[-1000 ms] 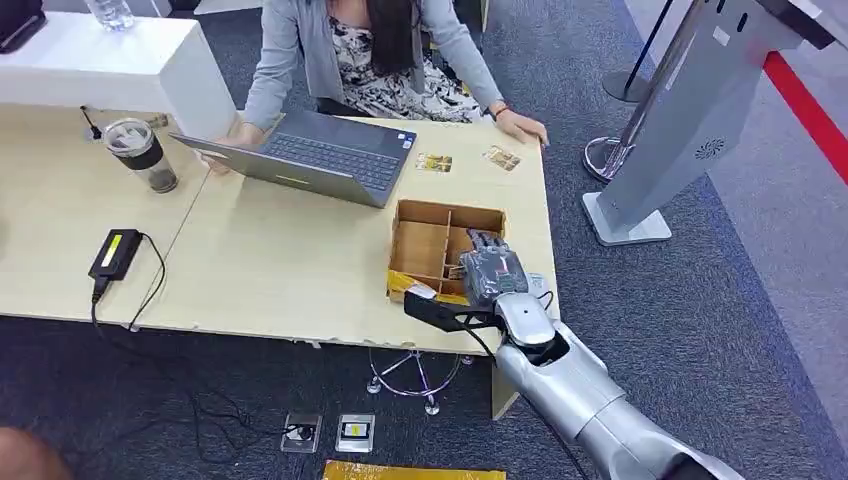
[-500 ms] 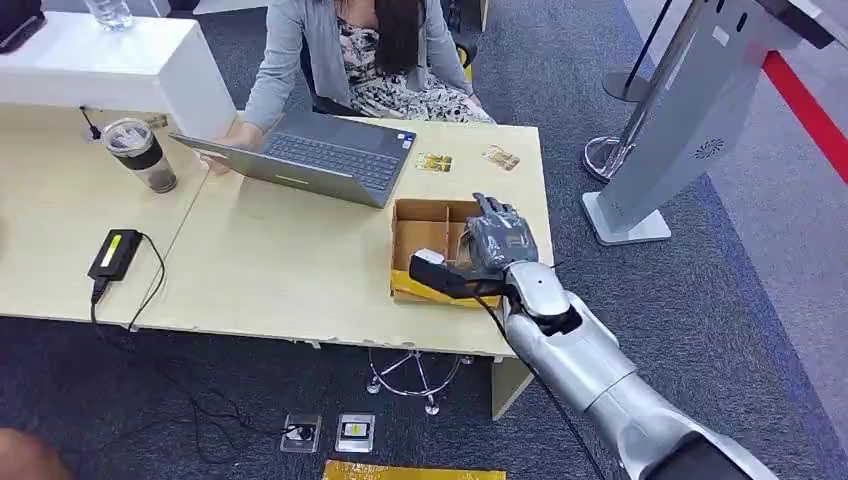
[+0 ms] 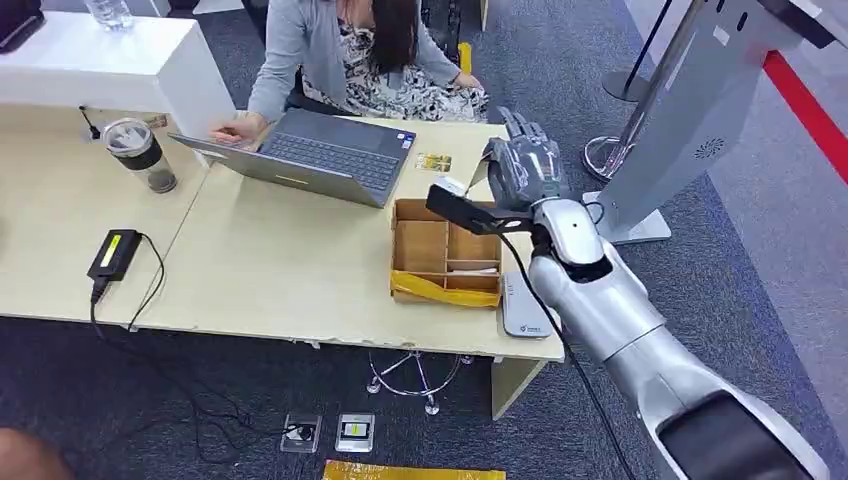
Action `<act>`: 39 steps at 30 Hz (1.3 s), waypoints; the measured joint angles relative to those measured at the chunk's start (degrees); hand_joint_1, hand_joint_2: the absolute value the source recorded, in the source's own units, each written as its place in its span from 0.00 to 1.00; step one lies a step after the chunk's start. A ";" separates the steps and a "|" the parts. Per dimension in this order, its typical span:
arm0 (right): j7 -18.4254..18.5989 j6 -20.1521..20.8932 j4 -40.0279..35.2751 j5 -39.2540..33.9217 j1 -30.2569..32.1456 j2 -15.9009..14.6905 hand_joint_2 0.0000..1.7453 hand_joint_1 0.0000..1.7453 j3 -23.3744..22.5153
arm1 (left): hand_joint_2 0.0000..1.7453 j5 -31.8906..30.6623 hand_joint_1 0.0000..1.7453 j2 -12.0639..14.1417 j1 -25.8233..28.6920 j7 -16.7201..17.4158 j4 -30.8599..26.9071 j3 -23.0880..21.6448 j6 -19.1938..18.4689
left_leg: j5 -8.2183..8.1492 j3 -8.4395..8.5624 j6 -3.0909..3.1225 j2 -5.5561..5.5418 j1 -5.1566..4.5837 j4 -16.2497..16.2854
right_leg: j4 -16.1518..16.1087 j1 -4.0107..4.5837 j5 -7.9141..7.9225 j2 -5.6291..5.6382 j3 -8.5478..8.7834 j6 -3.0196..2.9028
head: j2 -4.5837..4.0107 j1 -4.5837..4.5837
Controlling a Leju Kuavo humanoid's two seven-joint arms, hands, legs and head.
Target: Pass the card to the sensor for recognition and then transmit it.
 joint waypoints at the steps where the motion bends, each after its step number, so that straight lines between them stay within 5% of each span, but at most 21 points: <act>1: -0.26 -0.61 0.28 -0.15 -0.24 0.07 1.00 1.00 0.02 | 0.00 0.00 0.00 0.00 0.00 0.00 0.00 0.00 0.00 | 0.00 0.00 0.00 0.00 0.00 0.00 | 0.00 0.00 0.00 0.00 0.00 0.00 | 0.00 0.00; 16: -1.29 -5.97 10.12 -1.11 -1.54 3.41 1.00 1.00 0.44 | 0.00 0.59 0.00 -0.48 -0.03 0.02 0.00 0.00 0.15 | 0.00 -0.01 0.00 -0.01 0.00 0.00 | 0.00 0.00 0.00 -0.05 0.00 0.00 | 0.00 0.00; 39: -2.23 -7.93 16.76 -1.79 -2.11 5.55 1.00 1.00 0.52 | 0.00 0.81 0.00 -0.52 -0.02 0.39 0.00 0.00 0.57 | 0.00 -0.02 0.00 -0.01 0.00 0.00 | 0.00 0.00 0.00 -0.08 -0.01 0.00 | 0.00 0.00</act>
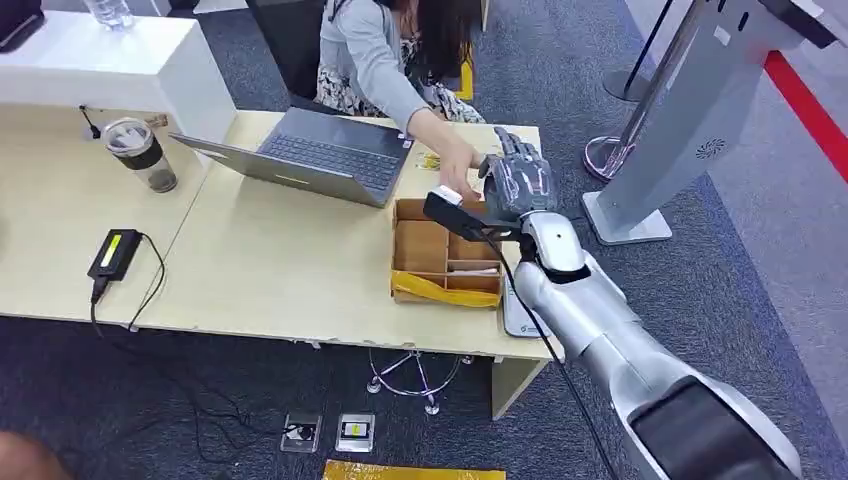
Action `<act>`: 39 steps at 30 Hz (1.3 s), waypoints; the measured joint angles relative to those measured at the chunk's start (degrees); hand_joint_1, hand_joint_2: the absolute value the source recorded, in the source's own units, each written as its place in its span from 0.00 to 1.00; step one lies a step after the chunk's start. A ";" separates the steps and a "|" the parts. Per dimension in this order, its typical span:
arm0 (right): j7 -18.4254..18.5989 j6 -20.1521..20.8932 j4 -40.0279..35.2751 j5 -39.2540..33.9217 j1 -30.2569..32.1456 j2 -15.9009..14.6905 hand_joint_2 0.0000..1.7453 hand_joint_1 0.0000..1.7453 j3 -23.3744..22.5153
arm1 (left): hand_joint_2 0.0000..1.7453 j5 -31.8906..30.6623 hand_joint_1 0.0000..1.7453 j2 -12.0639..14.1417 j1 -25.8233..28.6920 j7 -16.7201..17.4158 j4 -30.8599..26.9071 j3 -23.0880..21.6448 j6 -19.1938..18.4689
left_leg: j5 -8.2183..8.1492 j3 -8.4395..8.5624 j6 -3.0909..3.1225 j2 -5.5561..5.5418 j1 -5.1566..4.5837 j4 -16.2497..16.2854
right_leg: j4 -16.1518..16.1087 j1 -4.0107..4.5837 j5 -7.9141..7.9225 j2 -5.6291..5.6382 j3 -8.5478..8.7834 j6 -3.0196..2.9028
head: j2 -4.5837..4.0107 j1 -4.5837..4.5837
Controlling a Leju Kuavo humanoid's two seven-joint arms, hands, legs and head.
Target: Pass the card to the sensor for recognition and then transmit it.
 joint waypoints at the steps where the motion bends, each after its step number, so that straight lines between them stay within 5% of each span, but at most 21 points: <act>1: -0.09 -0.11 0.22 -0.02 -0.06 0.02 1.00 1.00 0.00 | 0.00 0.00 0.00 0.00 0.00 0.00 0.00 0.00 0.00 | 0.00 -0.01 0.00 -0.02 0.00 0.00 | 0.00 0.00 0.00 -0.02 0.00 0.00 | 0.00 0.00; 4: -0.48 -0.55 0.61 -0.13 -0.27 0.09 1.00 0.93 0.02 | 0.00 -0.02 0.00 0.00 0.01 0.02 0.00 0.00 0.00 | 0.00 -0.04 0.00 -0.10 0.00 0.00 | 0.00 0.00 0.00 -0.09 0.00 0.00 | 0.00 0.00; 5: -0.61 -0.76 0.78 -0.17 -0.34 0.22 1.00 0.00 0.02 | 0.00 -0.02 0.00 0.00 0.01 0.02 0.00 0.00 0.02 | 0.00 -0.05 0.00 -0.09 0.00 0.00 | 0.00 0.00 0.00 -0.09 0.00 0.00 | 0.00 0.00; 6: -0.85 -1.01 0.92 -0.20 -0.38 0.39 0.00 0.00 0.02 | 0.00 -0.04 0.00 0.00 0.01 0.02 0.00 0.00 0.02 | 0.00 -0.05 0.00 -0.09 0.00 0.00 | 0.00 0.00 0.00 -0.07 0.00 0.00 | 0.00 0.00; 14: -4.70 -2.12 1.33 -1.05 -1.28 1.05 0.00 0.00 0.04 | 0.00 -0.17 0.00 -0.02 0.00 0.00 0.00 0.00 0.20 | 0.00 -0.02 0.00 -0.05 0.00 0.00 | -0.01 0.00 0.00 -0.02 0.00 0.00 | 0.00 -0.02; 26: -3.50 -2.01 1.64 -1.01 -3.71 0.70 0.00 0.00 0.13 | 0.00 0.02 0.00 0.00 0.05 0.00 0.00 0.00 0.11 | 0.02 0.00 -0.01 -0.05 0.00 0.01 | -0.01 0.00 0.00 -0.01 -0.04 0.00 | 0.00 0.00; 31: -3.15 -1.90 2.25 -3.39 -6.16 -3.64 0.00 0.00 -0.18 | 0.00 4.53 0.00 0.00 0.27 0.59 0.00 0.28 -0.48 | 0.02 0.00 0.00 -0.09 -0.03 0.05 | -0.05 -0.02 0.00 -0.08 -0.06 0.00 | 0.00 0.02; 39: -3.11 2.81 4.52 -9.66 -7.48 -16.64 0.00 0.00 -3.71 | 0.00 7.69 0.00 0.02 0.93 1.35 0.00 0.83 -0.65 | 0.00 0.01 0.03 -0.12 -0.10 0.12 | -0.12 -0.10 0.03 -0.13 -0.06 0.05 | 0.00 -0.02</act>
